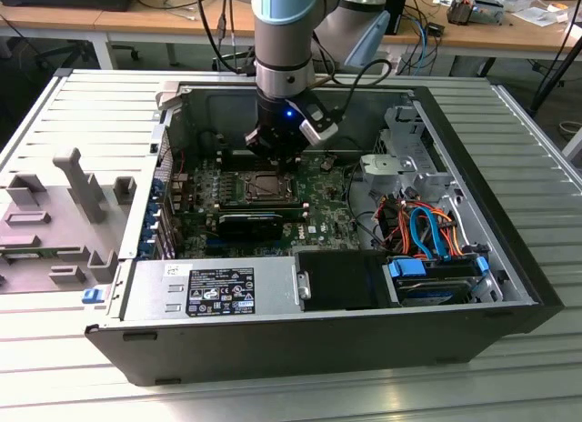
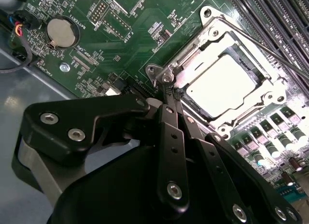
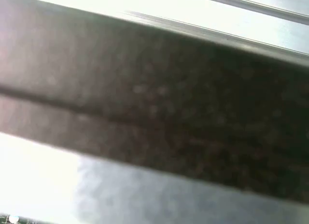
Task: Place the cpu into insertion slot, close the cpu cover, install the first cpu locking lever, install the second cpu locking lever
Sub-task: 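Install the first cpu locking lever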
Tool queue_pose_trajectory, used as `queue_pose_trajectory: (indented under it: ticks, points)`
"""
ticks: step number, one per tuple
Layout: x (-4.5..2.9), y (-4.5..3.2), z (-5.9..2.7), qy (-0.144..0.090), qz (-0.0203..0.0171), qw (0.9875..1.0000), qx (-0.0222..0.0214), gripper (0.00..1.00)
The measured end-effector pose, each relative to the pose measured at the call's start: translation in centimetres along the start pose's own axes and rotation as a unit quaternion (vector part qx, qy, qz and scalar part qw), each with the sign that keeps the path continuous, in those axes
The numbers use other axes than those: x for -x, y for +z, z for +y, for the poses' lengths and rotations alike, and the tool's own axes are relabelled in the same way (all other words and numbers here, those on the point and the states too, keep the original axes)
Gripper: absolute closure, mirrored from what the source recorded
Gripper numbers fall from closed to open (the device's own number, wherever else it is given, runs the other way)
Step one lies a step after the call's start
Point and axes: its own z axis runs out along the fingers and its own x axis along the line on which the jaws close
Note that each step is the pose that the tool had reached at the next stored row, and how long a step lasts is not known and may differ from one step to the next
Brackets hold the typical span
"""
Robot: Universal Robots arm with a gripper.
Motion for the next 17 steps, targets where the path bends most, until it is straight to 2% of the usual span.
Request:
queue_pose_trajectory:
  ticks: [4, 12, 15, 17]
  points:
    - [0.02, -0.02, 0.03, 0.000, -0.0017, 1.0000, 0.0045, 0.89]
    - [-0.12, -2.01, 0.11, 0.000, -0.0034, 1.0000, 0.0051, 0.89]
    - [-0.33, -2.18, 0.15, 0.000, -0.0048, 1.0000, 0.0055, 0.89]
    - [-0.43, -2.20, -0.23, 0.000, -0.0048, 1.0000, 0.0055, 0.89]
